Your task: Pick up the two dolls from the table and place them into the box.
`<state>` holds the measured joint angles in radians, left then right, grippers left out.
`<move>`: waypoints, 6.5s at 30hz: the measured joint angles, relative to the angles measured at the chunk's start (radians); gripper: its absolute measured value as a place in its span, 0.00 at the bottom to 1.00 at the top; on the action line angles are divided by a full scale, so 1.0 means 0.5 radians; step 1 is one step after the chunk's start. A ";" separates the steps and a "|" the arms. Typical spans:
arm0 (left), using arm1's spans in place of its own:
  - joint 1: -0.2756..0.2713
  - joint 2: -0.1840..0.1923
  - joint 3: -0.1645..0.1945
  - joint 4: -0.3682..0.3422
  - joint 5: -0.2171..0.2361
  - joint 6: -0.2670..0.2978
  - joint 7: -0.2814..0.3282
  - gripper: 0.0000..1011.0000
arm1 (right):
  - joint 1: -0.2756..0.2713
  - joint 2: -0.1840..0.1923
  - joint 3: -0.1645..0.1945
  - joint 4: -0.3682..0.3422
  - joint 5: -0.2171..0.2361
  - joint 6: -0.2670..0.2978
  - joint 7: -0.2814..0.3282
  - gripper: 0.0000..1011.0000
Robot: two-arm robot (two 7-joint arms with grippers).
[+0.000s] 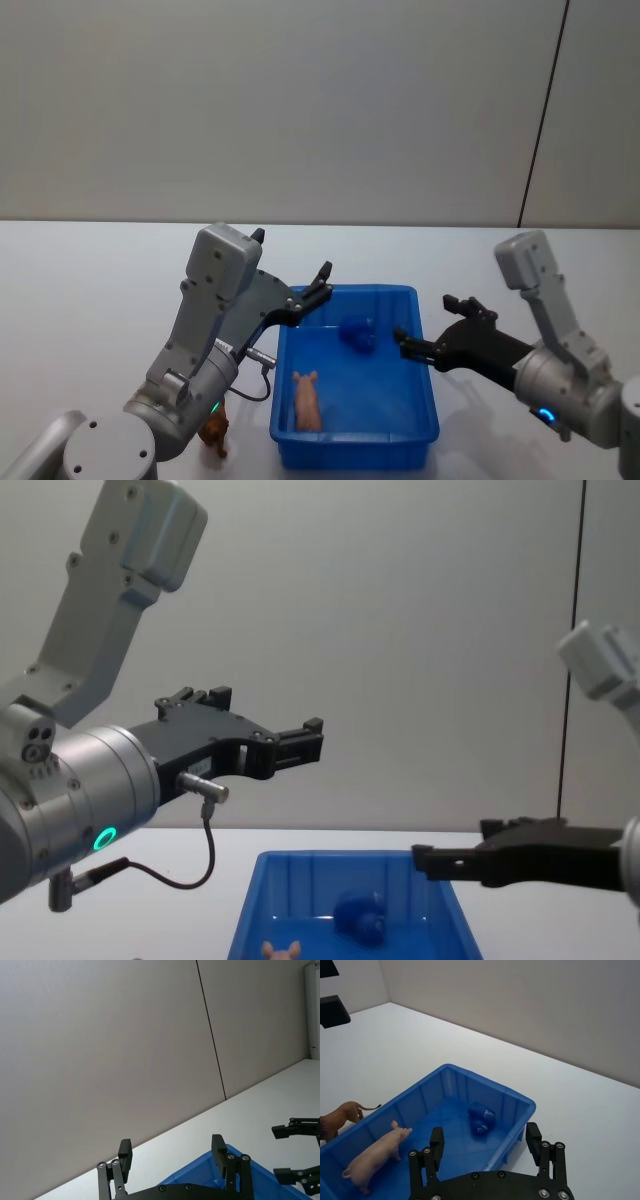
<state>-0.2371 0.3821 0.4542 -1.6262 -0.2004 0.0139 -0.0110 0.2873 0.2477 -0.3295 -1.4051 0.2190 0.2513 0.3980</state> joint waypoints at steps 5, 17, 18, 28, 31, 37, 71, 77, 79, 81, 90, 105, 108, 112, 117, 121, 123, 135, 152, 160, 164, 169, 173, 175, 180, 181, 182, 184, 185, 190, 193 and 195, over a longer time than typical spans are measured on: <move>0.000 0.000 0.000 0.000 0.000 0.000 0.000 0.99 | -0.034 0.055 0.041 -0.032 0.035 -0.046 0.017 0.99; 0.000 0.000 0.000 0.000 0.000 0.000 0.000 0.99 | -0.125 0.180 0.114 -0.101 0.097 -0.137 0.107 0.99; 0.000 0.000 0.000 0.000 0.000 0.000 0.000 0.99 | -0.129 0.184 0.118 -0.104 0.099 -0.140 0.111 0.99; 0.015 0.014 -0.006 -0.014 0.001 0.008 0.011 0.99 | -0.164 0.230 0.143 -0.130 0.121 -0.173 0.147 0.99; 0.036 0.033 -0.012 -0.036 -0.001 0.028 0.031 0.99 | -0.170 0.238 0.148 -0.134 0.124 -0.179 0.153 0.99; 0.106 0.088 -0.027 -0.102 -0.025 0.093 0.097 0.99 | -0.179 0.249 0.154 -0.140 0.128 -0.187 0.162 0.99; 0.503 0.345 -0.086 -0.217 -0.251 0.300 0.328 0.99 | -0.191 0.266 0.163 -0.149 0.136 -0.198 0.175 0.99; 0.494 0.333 -0.093 -0.159 -0.252 0.321 0.274 0.99 | -0.192 0.267 0.163 -0.149 0.136 -0.199 0.175 0.99; 0.487 0.326 -0.095 -0.135 -0.252 0.327 0.245 0.99 | -0.192 0.267 0.163 -0.149 0.136 -0.199 0.175 0.99; 0.484 0.323 -0.096 -0.125 -0.253 0.329 0.235 0.99 | -0.192 0.267 0.163 -0.149 0.136 -0.199 0.175 0.99; 0.454 0.295 -0.103 -0.035 -0.266 0.342 0.121 0.99 | -0.192 0.267 0.163 -0.149 0.136 -0.199 0.175 0.99; 0.425 0.252 -0.107 0.074 -0.304 0.398 -0.014 0.83 | -0.192 0.267 0.163 -0.149 0.136 -0.198 0.175 0.99; 0.422 0.246 -0.108 0.086 -0.308 0.410 -0.027 0.75 | -0.192 0.267 0.163 -0.149 0.136 -0.198 0.175 0.99; 0.420 0.241 -0.110 0.096 -0.311 0.422 -0.039 0.61 | -0.192 0.267 0.163 -0.149 0.136 -0.198 0.175 0.99; 0.418 0.237 -0.115 0.100 -0.312 0.432 -0.051 0.46 | -0.192 0.267 0.163 -0.149 0.136 -0.198 0.175 0.99; 0.415 0.236 -0.119 0.097 -0.307 0.441 -0.062 0.43 | -0.192 0.267 0.163 -0.149 0.136 -0.198 0.175 0.99; 0.411 0.236 -0.123 0.087 -0.298 0.445 -0.066 0.43 | -0.192 0.267 0.163 -0.149 0.136 -0.198 0.175 0.99; 0.370 0.251 -0.166 -0.022 -0.199 0.452 -0.056 0.43 | -0.192 0.267 0.163 -0.149 0.136 -0.198 0.175 0.99; 0.127 0.095 -0.166 0.023 0.003 0.363 -0.189 0.43 | -0.192 0.267 0.163 -0.149 0.136 -0.198 0.175 0.99; -0.029 -0.056 -0.120 0.192 0.065 0.283 -0.306 0.43 | -0.192 0.267 0.163 -0.149 0.136 -0.198 0.175 0.99; -0.084 -0.112 -0.101 0.259 0.084 0.258 -0.347 0.43 | -0.192 0.267 0.163 -0.149 0.136 -0.198 0.175 0.99; -0.141 -0.174 -0.078 0.330 0.100 0.242 -0.390 0.43 | -0.192 0.267 0.163 -0.149 0.136 -0.198 0.175 0.99; -0.173 -0.210 -0.064 0.372 0.110 0.242 -0.422 0.45 | -0.192 0.267 0.163 -0.149 0.136 -0.198 0.175 0.99; -0.180 -0.219 -0.060 0.383 0.113 0.244 -0.432 0.50 | -0.192 0.267 0.163 -0.149 0.136 -0.198 0.175 0.99; -0.200 -0.241 -0.051 0.408 0.125 0.258 -0.457 0.65 | -0.192 0.267 0.163 -0.149 0.136 -0.198 0.175 0.99; -0.200 -0.241 -0.051 0.408 0.125 0.258 -0.457 0.65 | -0.192 0.267 0.163 -0.149 0.136 -0.198 0.175 0.99; -0.204 -0.244 -0.051 0.411 0.127 0.260 -0.459 0.70 | -0.192 0.267 0.163 -0.149 0.136 -0.198 0.175 0.99; -0.205 -0.246 -0.051 0.413 0.130 0.262 -0.459 0.76 | -0.192 0.267 0.163 -0.149 0.136 -0.198 0.175 0.99; -0.205 -0.246 -0.051 0.413 0.131 0.262 -0.459 0.79 | -0.192 0.267 0.163 -0.149 0.136 -0.198 0.175 0.99; -0.188 -0.234 -0.059 0.386 0.131 0.239 -0.418 0.93 | -0.192 0.267 0.163 -0.149 0.136 -0.198 0.175 0.99; -0.167 -0.218 -0.068 0.353 0.130 0.208 -0.373 0.99 | -0.192 0.267 0.163 -0.149 0.136 -0.198 0.175 0.99; -0.157 -0.210 -0.073 0.336 0.128 0.194 -0.353 0.99 | -0.192 0.267 0.163 -0.149 0.136 -0.198 0.175 0.99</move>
<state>-0.3154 0.2772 0.4176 -1.4583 -0.1364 0.1110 -0.1876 0.1914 0.3810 -0.2480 -1.4794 0.2870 0.1522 0.4853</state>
